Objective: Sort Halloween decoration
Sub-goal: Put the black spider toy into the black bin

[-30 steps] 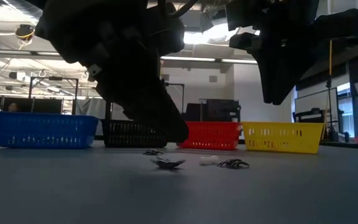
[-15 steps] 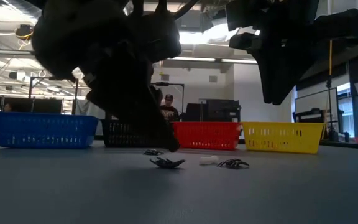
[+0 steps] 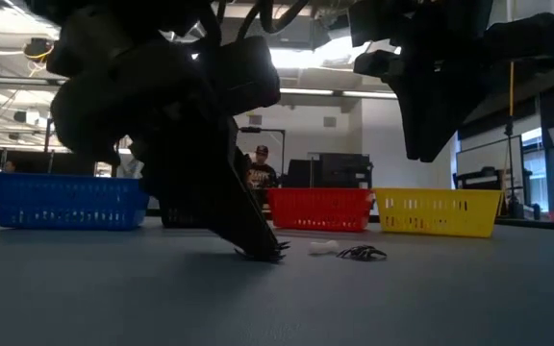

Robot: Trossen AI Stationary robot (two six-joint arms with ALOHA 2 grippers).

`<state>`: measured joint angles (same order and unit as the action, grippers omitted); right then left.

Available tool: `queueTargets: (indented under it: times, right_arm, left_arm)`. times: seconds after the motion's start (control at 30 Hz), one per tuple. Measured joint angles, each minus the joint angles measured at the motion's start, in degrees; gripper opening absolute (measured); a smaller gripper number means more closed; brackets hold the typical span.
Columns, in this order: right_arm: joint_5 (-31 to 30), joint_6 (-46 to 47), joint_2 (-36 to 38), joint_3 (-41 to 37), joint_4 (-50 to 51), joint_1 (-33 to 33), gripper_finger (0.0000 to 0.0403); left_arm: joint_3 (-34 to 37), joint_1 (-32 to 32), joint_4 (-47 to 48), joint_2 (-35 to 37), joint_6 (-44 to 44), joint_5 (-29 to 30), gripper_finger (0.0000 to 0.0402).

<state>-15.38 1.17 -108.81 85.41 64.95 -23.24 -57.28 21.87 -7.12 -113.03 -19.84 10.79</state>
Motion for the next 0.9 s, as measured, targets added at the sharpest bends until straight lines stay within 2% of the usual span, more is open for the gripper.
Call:
queueTargets:
  times: [0.37,0.67,0.9]
  right_arm:
    - [0.0,0.0,0.0,0.0,-0.2,0.0,0.0060]
    - [0.0,0.0,0.0,0.0,-0.5,0.0,0.0060]
    - [0.0,0.0,0.0,0.0,-0.5,0.0,0.0060]
  left_arm:
    - [-0.1,1.1,0.0,-0.7,1.5,1.9,0.0178]
    - [-0.1,3.9,0.2,-0.9,0.7,6.7,0.0097]
    - [0.0,4.2,-0.1,-0.8,-0.8,6.5,0.0037]
